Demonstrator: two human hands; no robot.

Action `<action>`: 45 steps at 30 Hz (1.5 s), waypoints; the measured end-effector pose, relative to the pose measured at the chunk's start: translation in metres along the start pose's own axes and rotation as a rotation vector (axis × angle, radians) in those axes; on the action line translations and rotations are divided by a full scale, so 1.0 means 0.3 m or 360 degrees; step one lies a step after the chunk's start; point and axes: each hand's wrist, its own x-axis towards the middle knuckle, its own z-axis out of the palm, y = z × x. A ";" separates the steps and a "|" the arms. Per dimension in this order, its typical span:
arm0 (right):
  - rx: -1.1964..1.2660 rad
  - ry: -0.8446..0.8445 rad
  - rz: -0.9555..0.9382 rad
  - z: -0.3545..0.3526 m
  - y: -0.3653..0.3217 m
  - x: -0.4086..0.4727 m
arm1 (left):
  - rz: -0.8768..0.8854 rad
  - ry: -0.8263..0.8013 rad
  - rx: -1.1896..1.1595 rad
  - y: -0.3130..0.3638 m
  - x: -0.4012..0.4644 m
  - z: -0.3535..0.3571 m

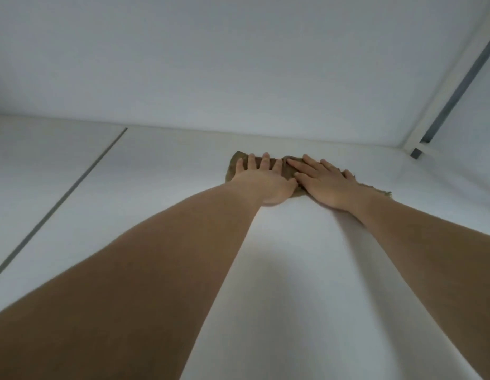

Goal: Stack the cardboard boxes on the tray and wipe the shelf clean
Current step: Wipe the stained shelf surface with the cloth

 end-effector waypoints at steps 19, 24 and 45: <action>-0.0001 -0.0022 -0.0138 0.016 -0.362 0.314 | -0.0282 0.0012 0.0110 -0.419 0.159 -0.108; 0.0018 -0.0057 -0.0177 0.033 -0.477 0.222 | -0.0317 0.0007 0.0093 -0.506 0.050 -0.104; -0.0025 -0.0029 -0.0162 0.136 -0.732 -0.378 | -0.0152 -0.0013 0.0142 -0.591 -0.602 -0.010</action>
